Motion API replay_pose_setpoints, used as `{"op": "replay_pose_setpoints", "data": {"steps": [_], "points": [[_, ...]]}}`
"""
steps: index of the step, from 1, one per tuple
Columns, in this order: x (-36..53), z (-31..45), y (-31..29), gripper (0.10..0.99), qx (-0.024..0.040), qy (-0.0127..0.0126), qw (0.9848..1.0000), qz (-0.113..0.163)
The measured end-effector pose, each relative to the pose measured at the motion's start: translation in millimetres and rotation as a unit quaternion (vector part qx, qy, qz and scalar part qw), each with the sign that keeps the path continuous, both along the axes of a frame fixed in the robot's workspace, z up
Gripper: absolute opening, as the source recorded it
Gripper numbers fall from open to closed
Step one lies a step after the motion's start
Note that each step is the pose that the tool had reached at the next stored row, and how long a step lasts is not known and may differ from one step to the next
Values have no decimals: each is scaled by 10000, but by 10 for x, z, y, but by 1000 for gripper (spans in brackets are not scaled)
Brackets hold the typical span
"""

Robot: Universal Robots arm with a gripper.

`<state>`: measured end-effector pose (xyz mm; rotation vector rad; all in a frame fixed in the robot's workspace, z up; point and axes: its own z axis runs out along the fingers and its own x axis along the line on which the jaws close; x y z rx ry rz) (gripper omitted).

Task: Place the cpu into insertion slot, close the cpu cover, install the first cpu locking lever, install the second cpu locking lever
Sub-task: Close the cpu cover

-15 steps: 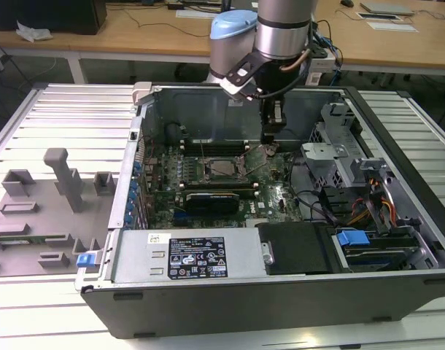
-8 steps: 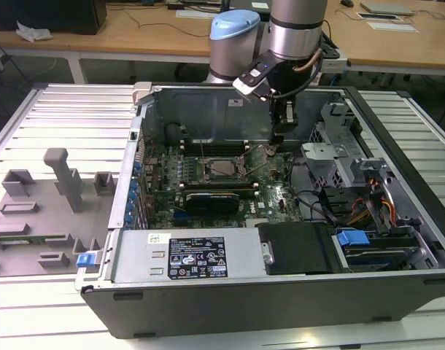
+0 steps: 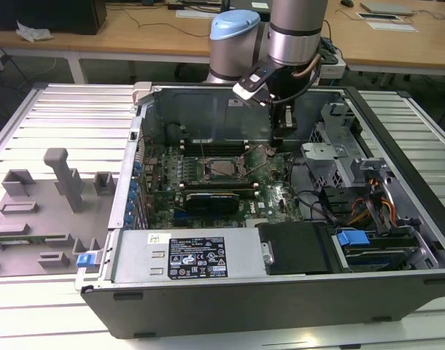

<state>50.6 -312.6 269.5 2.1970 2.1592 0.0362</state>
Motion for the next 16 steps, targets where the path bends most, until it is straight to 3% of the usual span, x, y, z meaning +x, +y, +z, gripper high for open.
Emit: {"op": "replay_pose_setpoints", "data": {"steps": [5, 10, 16], "points": [[10, -42, 0, 106, 0, 6, 10000, 1], [19, -189, 0, 106, 0, 12, 10000, 0], [20, -291, -1, 106, -1, 18, 10000, 0]]}}
